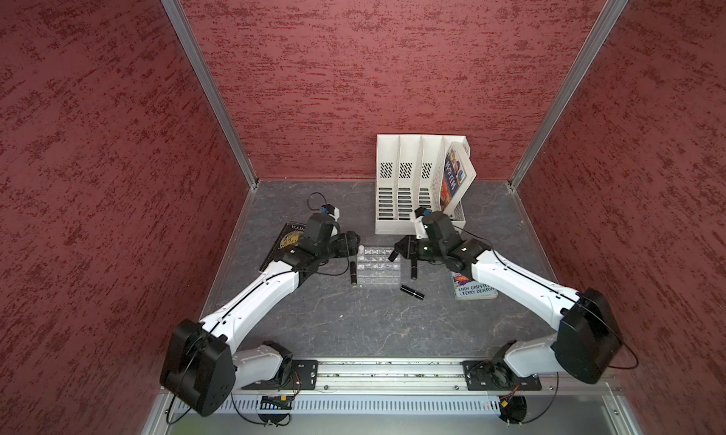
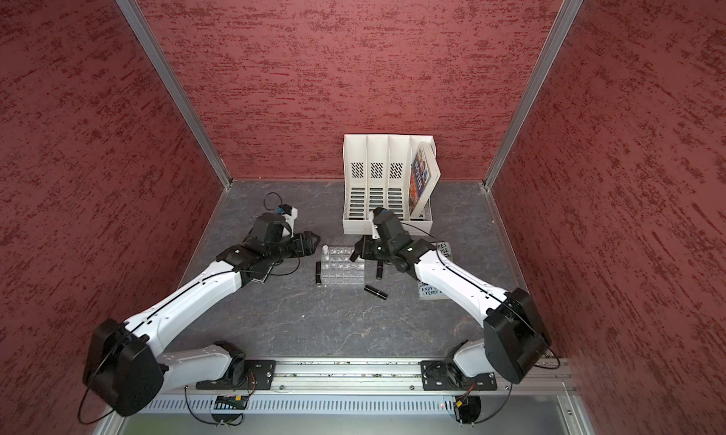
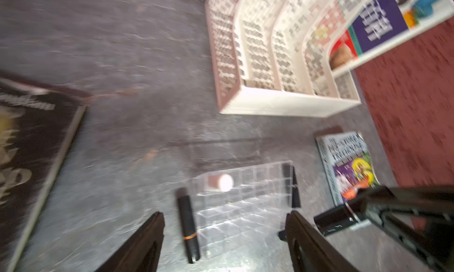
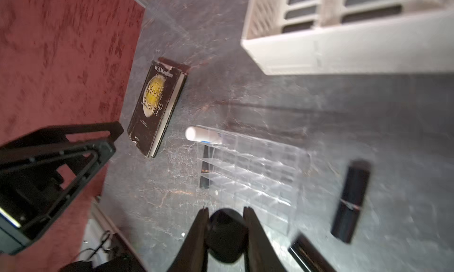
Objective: Arrange the lipsticks in the organizer
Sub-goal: Place the lipstick in the storage box.
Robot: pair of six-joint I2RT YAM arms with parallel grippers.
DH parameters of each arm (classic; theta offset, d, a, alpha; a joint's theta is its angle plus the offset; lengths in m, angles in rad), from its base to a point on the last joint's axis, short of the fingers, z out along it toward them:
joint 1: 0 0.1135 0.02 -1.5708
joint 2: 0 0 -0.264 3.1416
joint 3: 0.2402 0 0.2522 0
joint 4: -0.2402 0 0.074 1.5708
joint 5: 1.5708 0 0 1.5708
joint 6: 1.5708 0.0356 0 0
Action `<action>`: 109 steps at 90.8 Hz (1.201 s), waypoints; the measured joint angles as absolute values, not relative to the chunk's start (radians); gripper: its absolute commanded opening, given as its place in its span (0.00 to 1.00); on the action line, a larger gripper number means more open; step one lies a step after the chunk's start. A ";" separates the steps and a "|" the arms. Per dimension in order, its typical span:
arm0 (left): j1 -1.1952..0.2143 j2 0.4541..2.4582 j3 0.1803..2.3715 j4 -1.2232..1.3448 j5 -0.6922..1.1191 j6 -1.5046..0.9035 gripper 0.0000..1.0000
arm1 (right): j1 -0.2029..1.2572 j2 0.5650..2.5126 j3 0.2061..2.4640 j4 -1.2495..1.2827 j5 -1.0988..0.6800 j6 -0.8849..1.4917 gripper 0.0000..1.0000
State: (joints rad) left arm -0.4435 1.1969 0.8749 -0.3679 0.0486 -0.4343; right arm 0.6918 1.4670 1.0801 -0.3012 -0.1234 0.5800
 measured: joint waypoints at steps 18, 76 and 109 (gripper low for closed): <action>-0.427 1.126 0.809 -0.402 -0.010 -0.445 0.81 | 0.848 1.701 1.270 -0.253 0.128 0.393 0.07; -0.375 1.141 0.733 -0.352 0.052 -0.445 0.80 | 0.873 1.932 1.405 -0.266 0.306 0.280 0.07; -0.376 1.132 0.726 -0.339 0.072 -0.445 0.80 | 0.871 1.903 1.388 -0.297 0.294 0.319 0.48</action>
